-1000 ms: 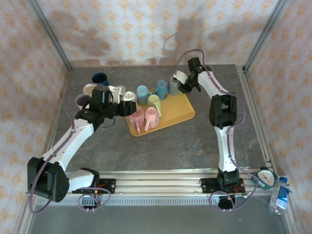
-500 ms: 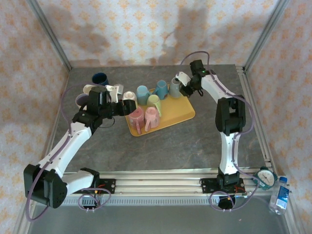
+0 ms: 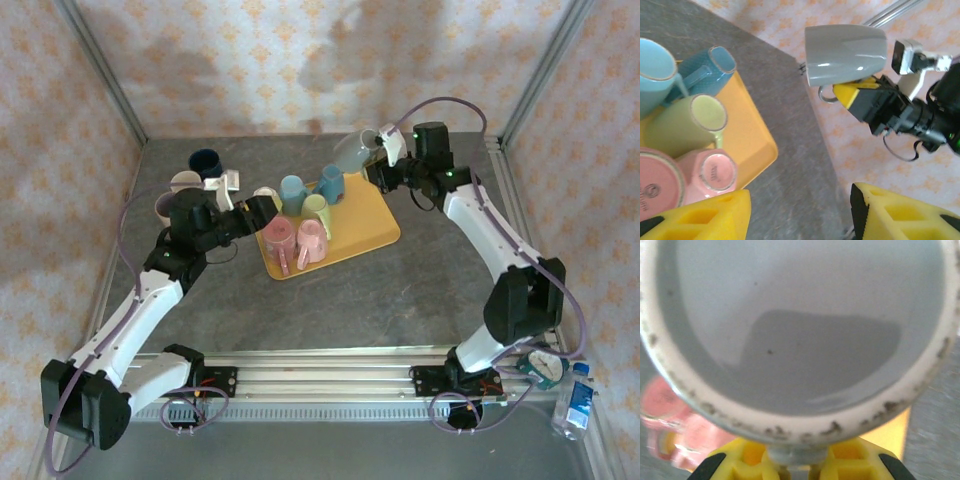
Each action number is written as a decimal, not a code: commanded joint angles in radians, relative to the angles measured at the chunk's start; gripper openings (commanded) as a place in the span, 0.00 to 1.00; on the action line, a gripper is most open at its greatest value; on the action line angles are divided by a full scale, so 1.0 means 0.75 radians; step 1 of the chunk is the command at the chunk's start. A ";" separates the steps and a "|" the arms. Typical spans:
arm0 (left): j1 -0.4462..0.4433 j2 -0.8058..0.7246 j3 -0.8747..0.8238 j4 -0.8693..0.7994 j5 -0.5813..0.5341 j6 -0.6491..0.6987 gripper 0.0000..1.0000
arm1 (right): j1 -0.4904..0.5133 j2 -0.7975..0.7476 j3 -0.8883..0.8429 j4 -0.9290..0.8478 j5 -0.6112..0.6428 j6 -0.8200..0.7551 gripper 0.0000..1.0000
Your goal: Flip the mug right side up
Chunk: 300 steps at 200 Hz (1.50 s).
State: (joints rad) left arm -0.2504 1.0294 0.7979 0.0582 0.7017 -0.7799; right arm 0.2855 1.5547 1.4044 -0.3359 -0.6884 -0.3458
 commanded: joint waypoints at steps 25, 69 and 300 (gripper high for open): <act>-0.090 0.020 -0.001 0.355 0.042 -0.286 0.56 | 0.064 -0.178 -0.111 0.442 -0.176 0.587 0.00; -0.218 0.105 0.028 0.534 -0.006 -0.430 0.56 | 0.159 -0.280 -0.215 0.732 -0.163 0.877 0.00; -0.313 0.278 0.115 0.925 -0.193 -0.681 0.44 | 0.385 -0.365 -0.500 1.350 -0.005 1.423 0.00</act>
State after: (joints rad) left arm -0.4782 1.2308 0.8516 0.6773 0.5674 -1.2682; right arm 0.5606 1.2881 1.0279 0.5243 -0.7021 0.6918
